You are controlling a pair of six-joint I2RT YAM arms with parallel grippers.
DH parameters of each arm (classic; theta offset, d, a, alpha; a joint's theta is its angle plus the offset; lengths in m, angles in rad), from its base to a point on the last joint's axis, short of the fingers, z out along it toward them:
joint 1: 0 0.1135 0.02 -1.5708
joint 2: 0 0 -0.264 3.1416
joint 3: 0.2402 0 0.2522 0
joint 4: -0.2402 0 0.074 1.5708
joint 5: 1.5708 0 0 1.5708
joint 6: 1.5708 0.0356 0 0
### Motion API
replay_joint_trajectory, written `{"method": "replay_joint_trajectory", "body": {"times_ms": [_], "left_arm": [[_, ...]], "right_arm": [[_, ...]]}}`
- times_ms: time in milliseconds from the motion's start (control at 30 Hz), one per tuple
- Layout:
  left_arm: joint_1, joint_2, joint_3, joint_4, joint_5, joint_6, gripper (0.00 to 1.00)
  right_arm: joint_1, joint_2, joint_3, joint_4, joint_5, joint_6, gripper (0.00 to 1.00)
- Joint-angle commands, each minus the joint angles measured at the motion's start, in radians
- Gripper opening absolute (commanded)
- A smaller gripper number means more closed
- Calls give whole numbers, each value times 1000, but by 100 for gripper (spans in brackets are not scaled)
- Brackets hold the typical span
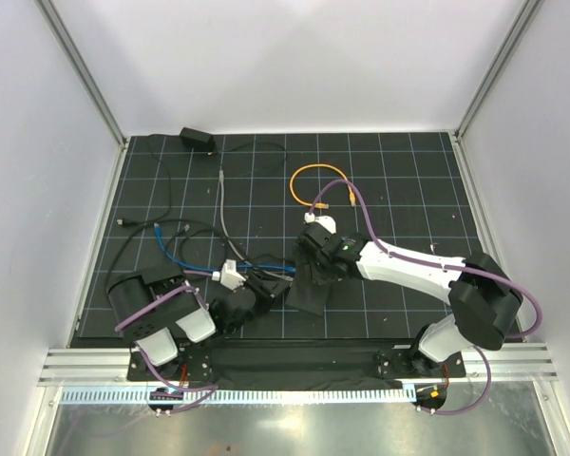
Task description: Pull the plug from the switch port
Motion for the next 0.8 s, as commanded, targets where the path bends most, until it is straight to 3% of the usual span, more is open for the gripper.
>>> {"method": "replay_joint_trajectory", "body": {"times_ms": [0, 400, 767], "left_arm": [[-8, 35, 21, 51, -32, -26, 41], [-50, 119, 15, 26, -101, -187, 38], [-51, 144, 38, 14, -158, -193, 36]], "right_arm": [[-5, 7, 30, 24, 8, 11, 92], [-7, 14, 28, 33, 4, 14, 92], [-10, 10, 30, 27, 7, 11, 92]]}}
